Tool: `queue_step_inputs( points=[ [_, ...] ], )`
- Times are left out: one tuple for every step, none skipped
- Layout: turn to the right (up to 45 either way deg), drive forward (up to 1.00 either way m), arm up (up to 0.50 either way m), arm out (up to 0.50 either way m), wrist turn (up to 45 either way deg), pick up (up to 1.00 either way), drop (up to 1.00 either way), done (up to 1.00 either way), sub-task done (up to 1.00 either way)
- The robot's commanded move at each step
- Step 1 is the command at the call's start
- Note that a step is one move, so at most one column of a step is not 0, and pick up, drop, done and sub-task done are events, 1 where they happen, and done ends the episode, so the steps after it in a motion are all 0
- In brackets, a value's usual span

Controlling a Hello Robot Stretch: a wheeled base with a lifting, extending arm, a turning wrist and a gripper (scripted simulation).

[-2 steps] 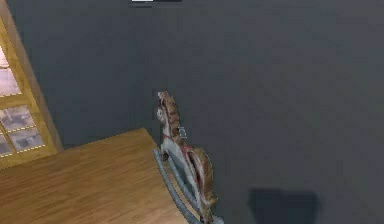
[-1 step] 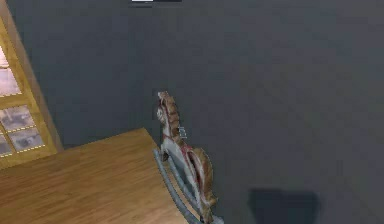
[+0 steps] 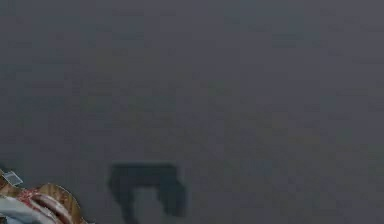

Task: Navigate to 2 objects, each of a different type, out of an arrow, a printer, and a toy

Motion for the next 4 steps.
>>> queue_step_inputs(
  points=[
    [45.0,0.00,0.00,0.00,0.0,0.00,0.00,0.00,0.00],
    [45.0,0.00,0.00,0.00,0.0,0.00,0.00,0.00,0.00],
    [6.0,0.00,0.00,0.00,0.0,0.00,0.00,0.00,0.00],
    [0.0,1.00,0.00,0.00,0.0,0.00,0.00,0.00,0.00]
  ],
)
